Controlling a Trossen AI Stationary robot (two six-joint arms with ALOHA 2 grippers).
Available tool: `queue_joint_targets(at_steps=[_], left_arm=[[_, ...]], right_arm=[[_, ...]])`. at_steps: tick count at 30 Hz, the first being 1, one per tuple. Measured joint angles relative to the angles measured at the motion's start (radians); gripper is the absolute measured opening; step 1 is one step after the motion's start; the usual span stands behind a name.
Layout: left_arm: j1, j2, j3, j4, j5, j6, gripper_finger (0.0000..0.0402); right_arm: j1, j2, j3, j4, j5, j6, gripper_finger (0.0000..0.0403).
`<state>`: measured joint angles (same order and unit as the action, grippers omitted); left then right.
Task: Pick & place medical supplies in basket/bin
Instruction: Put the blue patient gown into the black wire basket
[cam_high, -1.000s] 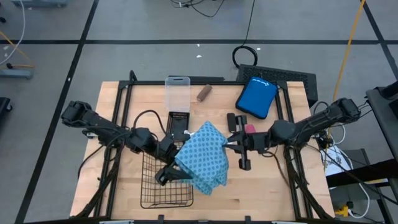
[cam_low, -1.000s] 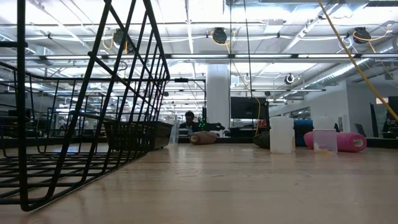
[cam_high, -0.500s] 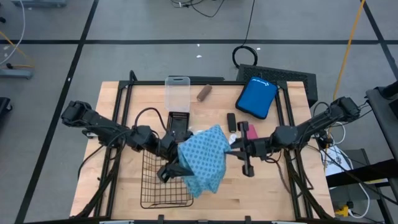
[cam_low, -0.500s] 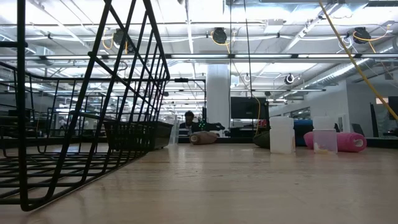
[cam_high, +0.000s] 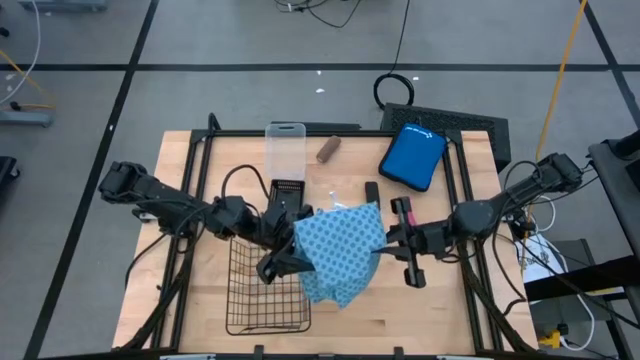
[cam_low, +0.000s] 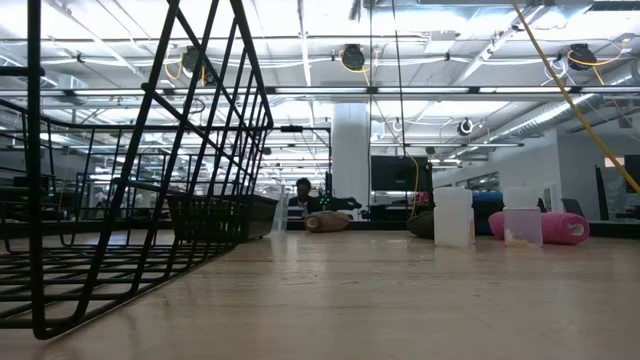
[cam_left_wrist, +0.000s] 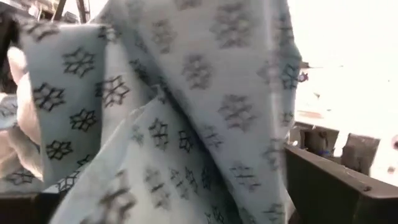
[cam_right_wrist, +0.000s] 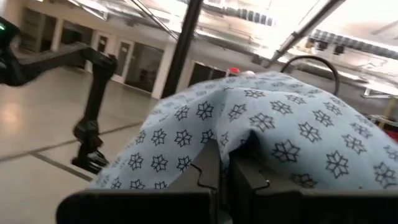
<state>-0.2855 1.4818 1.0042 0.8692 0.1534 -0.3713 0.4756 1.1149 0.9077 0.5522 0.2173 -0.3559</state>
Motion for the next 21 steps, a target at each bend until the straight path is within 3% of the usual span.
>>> queue_joint_targets(at_steps=[7, 14, 21], left_arm=[[0.019, 0.000, 0.000, 0.002, -0.019, -0.129, 0.0326], [0.004, -0.051, 0.000, -0.012, -0.010, 0.002, 0.0326], [-0.010, -0.075, 0.000, -0.036, -0.052, 0.033, 0.0326]], right_arm=[[0.005, 0.000, 0.000, -0.021, 0.076, -0.018, 0.0000], [0.005, 0.000, 0.000, -0.022, 0.084, -0.037, 0.0000], [0.035, 0.000, 0.000, -0.001, 0.269, -0.176, 0.0000]])
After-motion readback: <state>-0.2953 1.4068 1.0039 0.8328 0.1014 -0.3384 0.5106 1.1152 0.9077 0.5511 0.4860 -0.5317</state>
